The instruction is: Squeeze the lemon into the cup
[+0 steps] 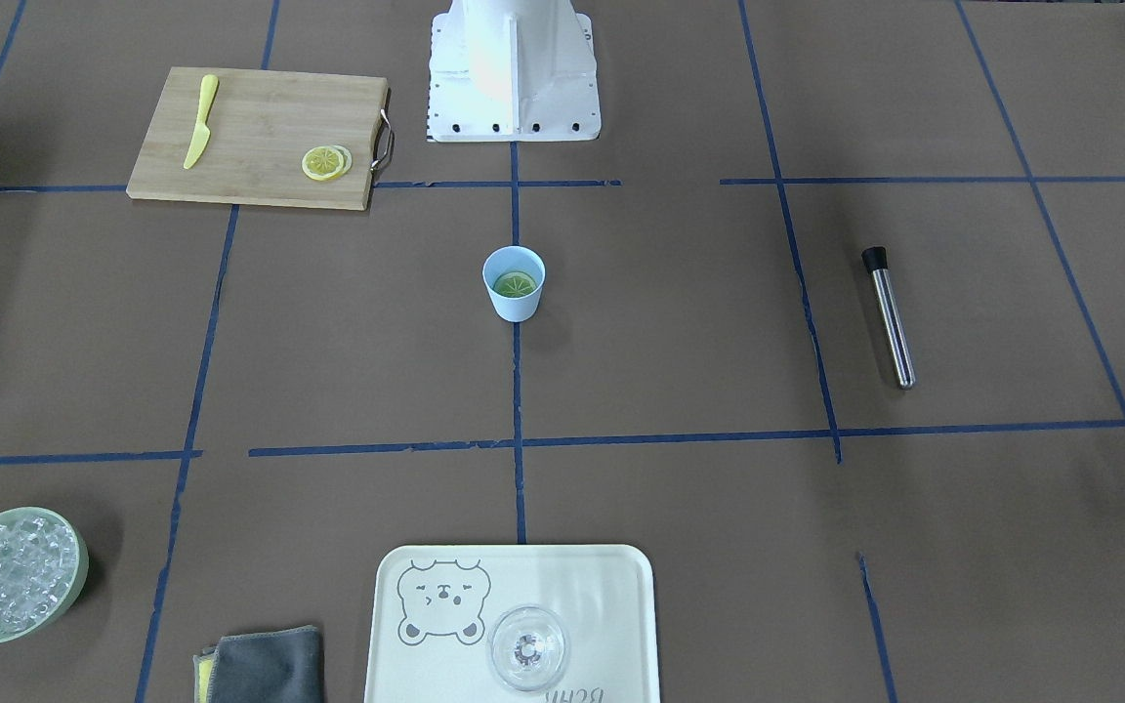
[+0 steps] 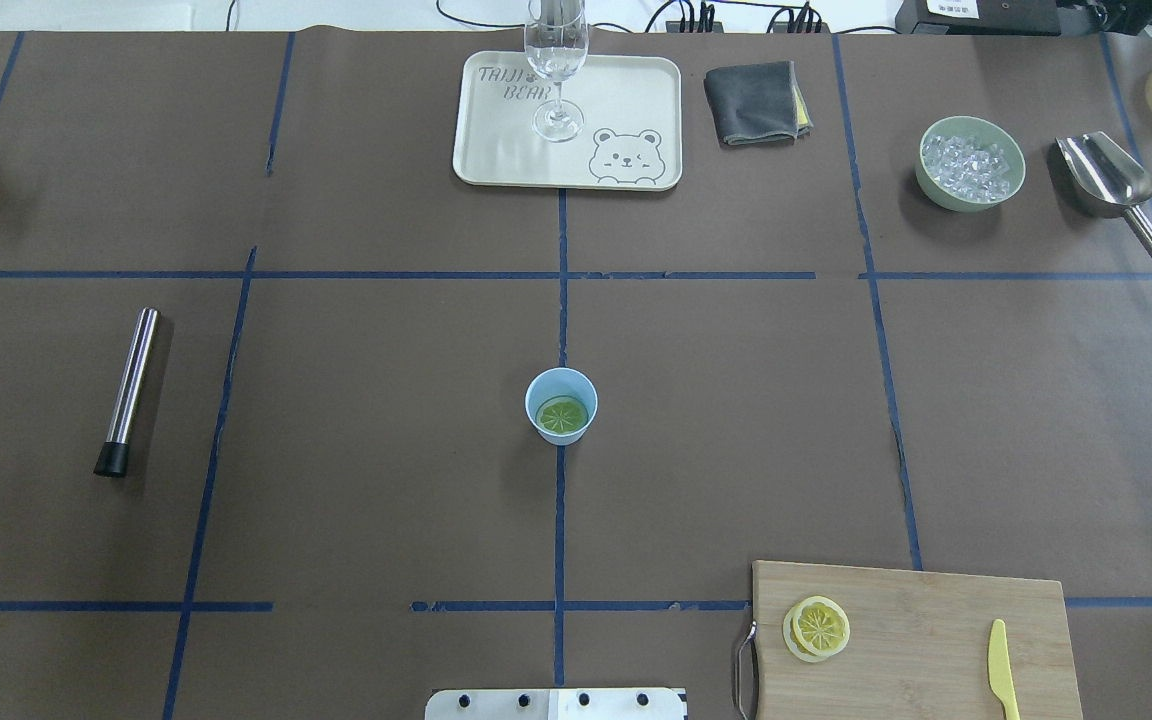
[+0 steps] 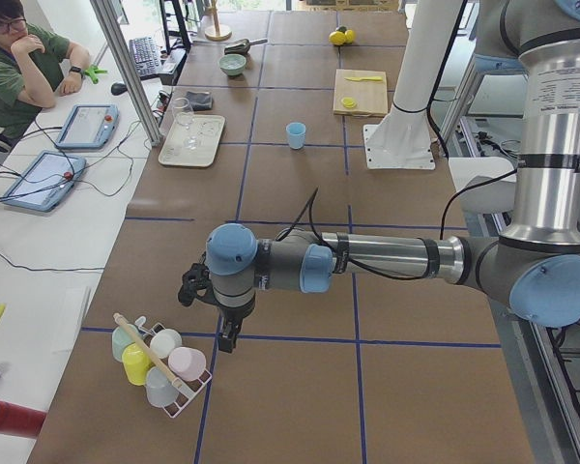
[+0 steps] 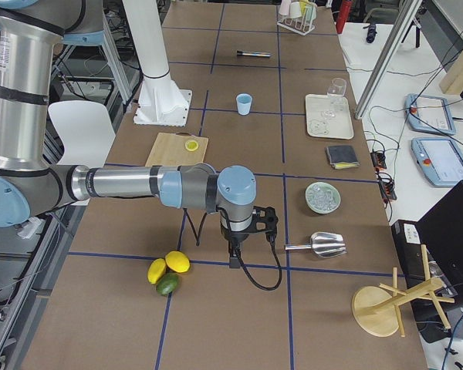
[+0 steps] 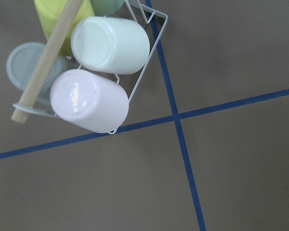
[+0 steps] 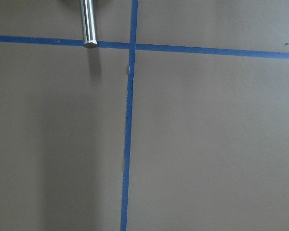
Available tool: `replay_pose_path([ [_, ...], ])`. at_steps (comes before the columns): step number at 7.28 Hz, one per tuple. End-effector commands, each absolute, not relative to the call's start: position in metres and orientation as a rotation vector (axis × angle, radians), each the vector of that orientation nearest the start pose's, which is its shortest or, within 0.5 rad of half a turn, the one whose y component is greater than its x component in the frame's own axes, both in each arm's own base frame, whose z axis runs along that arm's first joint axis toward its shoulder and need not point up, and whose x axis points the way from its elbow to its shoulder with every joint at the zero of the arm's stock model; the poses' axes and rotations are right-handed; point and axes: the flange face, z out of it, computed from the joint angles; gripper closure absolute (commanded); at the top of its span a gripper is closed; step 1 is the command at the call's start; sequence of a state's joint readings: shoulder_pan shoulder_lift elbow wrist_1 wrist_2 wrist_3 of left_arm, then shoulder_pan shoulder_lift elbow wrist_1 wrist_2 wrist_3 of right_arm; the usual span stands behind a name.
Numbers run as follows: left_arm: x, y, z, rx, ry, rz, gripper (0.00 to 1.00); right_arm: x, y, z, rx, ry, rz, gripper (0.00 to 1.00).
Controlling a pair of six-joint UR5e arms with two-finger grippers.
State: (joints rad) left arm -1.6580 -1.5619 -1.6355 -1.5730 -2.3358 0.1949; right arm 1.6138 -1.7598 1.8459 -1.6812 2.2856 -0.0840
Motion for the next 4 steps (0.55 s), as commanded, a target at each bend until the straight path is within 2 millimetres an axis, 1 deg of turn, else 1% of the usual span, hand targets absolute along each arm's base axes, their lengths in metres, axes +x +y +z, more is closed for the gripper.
replay_pose_path([
  [1, -0.118, -0.47, 0.622, 0.155, 0.751, 0.134, 0.0, 0.086, -0.406, 0.623, 0.024, -0.715, -0.03, 0.0],
  [2, -0.116, -0.472, 0.614, 0.172, 0.746, 0.159, 0.0, 0.086, -0.407, 0.622, 0.026, -0.715, -0.031, 0.0],
  [4, -0.117, -0.467, 0.629, 0.147, 0.75, 0.149, 0.0, 0.086, -0.406, 0.623, 0.023, -0.715, -0.03, 0.0],
])
